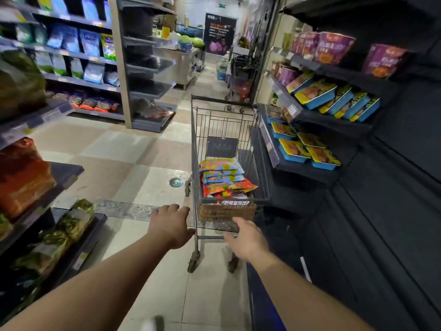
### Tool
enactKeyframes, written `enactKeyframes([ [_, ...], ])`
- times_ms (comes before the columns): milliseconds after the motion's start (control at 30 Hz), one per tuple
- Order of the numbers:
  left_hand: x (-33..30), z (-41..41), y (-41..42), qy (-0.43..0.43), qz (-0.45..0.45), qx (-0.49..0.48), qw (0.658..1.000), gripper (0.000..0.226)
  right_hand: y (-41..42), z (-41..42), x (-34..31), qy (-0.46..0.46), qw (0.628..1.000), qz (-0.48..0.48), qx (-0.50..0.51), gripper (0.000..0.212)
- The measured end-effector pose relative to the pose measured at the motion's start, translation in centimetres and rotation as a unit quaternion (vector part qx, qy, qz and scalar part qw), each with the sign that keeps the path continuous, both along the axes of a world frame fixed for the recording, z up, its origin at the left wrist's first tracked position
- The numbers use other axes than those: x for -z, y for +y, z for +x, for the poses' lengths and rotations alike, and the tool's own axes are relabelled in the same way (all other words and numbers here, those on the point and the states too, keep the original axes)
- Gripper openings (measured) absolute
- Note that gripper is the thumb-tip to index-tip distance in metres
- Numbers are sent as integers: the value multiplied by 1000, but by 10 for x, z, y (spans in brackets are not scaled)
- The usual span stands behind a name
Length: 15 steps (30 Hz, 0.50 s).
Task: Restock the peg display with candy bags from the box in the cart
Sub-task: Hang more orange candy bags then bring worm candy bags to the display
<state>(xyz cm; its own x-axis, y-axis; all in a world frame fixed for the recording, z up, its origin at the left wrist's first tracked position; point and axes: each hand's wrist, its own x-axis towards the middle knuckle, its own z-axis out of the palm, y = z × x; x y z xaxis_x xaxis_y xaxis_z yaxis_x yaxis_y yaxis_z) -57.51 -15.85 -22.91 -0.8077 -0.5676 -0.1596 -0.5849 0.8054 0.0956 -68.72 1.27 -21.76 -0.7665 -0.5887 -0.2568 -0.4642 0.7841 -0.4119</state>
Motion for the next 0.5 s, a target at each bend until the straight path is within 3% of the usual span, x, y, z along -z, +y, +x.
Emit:
enactKeyframes([
  [500,13,-228,-215,-29,15,88,996,63,-164,-196,22,-61,984,-17,167,44],
])
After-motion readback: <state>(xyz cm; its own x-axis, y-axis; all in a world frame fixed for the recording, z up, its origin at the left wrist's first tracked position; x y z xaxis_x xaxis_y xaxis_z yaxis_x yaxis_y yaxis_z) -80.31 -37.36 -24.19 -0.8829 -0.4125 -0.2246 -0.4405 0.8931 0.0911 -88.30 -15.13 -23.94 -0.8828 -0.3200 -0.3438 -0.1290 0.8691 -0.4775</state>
